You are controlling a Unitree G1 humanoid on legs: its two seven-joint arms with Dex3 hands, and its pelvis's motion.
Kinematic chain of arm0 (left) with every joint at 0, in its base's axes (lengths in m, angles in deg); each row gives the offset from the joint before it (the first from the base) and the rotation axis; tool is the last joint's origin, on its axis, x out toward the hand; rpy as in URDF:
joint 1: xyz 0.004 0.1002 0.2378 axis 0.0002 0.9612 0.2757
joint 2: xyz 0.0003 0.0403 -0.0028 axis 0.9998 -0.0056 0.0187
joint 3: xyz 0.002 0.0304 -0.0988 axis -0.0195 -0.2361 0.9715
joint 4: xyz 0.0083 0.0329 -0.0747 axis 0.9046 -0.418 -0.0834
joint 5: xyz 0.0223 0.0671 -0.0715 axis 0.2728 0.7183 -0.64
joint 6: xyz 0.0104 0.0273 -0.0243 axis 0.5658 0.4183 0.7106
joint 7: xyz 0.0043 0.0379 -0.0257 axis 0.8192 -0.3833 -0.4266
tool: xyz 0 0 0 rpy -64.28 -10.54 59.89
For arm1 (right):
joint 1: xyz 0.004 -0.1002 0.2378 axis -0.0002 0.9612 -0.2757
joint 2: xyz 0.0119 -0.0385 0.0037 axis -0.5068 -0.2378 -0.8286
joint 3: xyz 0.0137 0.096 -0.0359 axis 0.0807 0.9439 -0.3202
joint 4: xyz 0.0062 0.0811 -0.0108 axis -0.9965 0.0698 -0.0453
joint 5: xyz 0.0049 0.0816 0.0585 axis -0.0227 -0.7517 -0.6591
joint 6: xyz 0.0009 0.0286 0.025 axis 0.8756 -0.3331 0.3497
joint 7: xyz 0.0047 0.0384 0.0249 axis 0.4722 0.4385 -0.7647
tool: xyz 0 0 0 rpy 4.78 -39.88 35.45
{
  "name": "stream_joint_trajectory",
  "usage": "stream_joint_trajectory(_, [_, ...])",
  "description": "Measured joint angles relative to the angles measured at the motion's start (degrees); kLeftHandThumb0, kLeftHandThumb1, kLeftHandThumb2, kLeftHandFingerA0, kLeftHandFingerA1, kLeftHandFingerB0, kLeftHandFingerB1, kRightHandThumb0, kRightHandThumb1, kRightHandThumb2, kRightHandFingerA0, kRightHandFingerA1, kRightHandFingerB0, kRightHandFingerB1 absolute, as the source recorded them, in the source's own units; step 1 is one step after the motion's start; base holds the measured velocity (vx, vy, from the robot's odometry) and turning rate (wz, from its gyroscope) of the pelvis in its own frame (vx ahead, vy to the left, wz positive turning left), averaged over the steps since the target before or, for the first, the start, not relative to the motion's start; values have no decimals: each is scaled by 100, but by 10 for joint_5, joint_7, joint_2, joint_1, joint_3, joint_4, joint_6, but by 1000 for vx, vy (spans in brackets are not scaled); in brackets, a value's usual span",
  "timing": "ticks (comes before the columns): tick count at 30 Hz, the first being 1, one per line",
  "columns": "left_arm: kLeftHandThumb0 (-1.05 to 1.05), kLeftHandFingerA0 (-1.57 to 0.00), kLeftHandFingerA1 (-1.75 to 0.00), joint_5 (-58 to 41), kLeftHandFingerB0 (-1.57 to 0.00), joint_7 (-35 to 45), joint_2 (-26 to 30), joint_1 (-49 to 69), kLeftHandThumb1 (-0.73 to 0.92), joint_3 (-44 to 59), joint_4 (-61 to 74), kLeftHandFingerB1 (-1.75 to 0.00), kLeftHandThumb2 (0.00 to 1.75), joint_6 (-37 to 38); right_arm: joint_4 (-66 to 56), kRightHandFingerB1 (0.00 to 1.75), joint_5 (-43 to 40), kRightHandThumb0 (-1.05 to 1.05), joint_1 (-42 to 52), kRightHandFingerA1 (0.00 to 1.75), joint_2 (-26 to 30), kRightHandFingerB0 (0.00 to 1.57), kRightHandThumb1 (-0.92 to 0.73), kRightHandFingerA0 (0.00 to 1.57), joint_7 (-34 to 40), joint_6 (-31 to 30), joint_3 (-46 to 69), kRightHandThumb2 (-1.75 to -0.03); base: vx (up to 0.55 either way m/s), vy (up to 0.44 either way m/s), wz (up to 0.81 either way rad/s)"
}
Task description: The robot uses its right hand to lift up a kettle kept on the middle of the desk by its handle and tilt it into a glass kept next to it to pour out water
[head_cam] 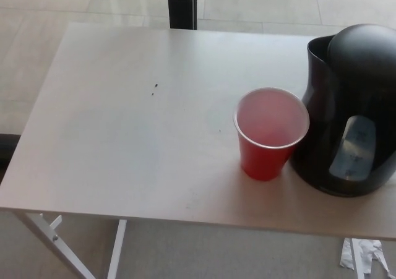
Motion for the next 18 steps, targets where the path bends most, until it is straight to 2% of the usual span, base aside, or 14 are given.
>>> stream_joint_trajectory(2, [-75,-68,-60,0,-54,0,0,1,64,0,0,-54,59,0,0,37,0,-76,0,58,0,10,-49,60,-3,-2,3,-81,0,0,0])
stream_joint_trajectory(3, [-75,-72,-62,-1,-57,0,0,1,63,0,0,-55,59,0,0,26,-1,-72,0,54,0,16,-57,72,-4,-4,9,-58,0,0,0])
stream_joint_trajectory(4, [-77,-70,-60,-1,-55,0,0,2,63,1,0,-54,59,0,0,36,-1,-86,0,66,0,11,-51,71,-4,-6,14,-84,0,0,0])
stream_joint_trajectory(5, [-76,-72,-61,-1,-56,1,0,2,64,1,0,-54,61,0,1,27,-1,-71,0,60,0,17,-58,75,-4,-7,17,-58,0,0,0])
stream_joint_trajectory(8, [-78,-69,-65,-2,-54,1,1,4,51,1,0,-58,76,0,3,27,-2,-70,0,67,0,18,-57,78,-6,-9,27,-58,0,0,0])
stream_joint_trajectory(10, [-74,-72,-60,-2,-55,1,1,4,66,0,0,-55,60,0,5,42,-1,-50,0,106,0,2,-38,84,-6,-9,30,-89,0,0,0])
stream_joint_trajectory(11, [-73,-71,-61,-2,-55,1,1,4,68,-1,0,-55,61,0,6,29,-1,-63,0,132,0,18,-56,80,-6,-9,30,-60,0,0,0])
stream_joint_trajectory(12, [-72,-72,-62,-2,-55,1,1,4,68,-4,0,-55,60,0,9,28,-1,-63,0,143,0,19,-59,81,-6,-10,31,-58,0,0,0])
stream_joint_trajectory(13, [-72,-72,-62,-1,-55,1,1,5,68,-6,0,-55,60,0,11,28,-1,-63,0,143,0,19,-59,81,-6,-10,31,-58,0,0,0])
stream_joint_trajectory(14, [-71,-72,-61,-1,-55,1,2,5,68,-7,0,-54,61,0,12,39,-1,-69,0,98,-1,11,-46,87,-6,-10,31,-81,0,0,0])
stream_joint_trajectory(15, [-72,-73,-60,-1,-55,1,2,5,68,-8,0,-53,61,0,13,28,-1,-64,0,113,-1,19,-58,88,-6,-10,32,-58,0,0,0])
stream_joint_trajectory(16, [-72,-73,-60,-1,-54,1,3,5,69,-9,0,-53,60,0,13,42,-1,-50,0,116,-2,1,-40,95,-6,-10,33,-90,0,0,0])
stream_joint_trajectory(17, [-73,-74,-62,-1,-54,0,3,5,68,-9,0,-54,61,0,12,29,-2,-66,0,162,-4,18,-58,78,-6,-11,34,-62,0,0,0])
stream_joint_trajectory(18, [-73,-74,-62,-1,-53,0,4,5,69,-10,0,-54,62,0,9,47,-3,-36,3,123,-7,0,-39,116,-6,-13,34,-97,0,0,0])
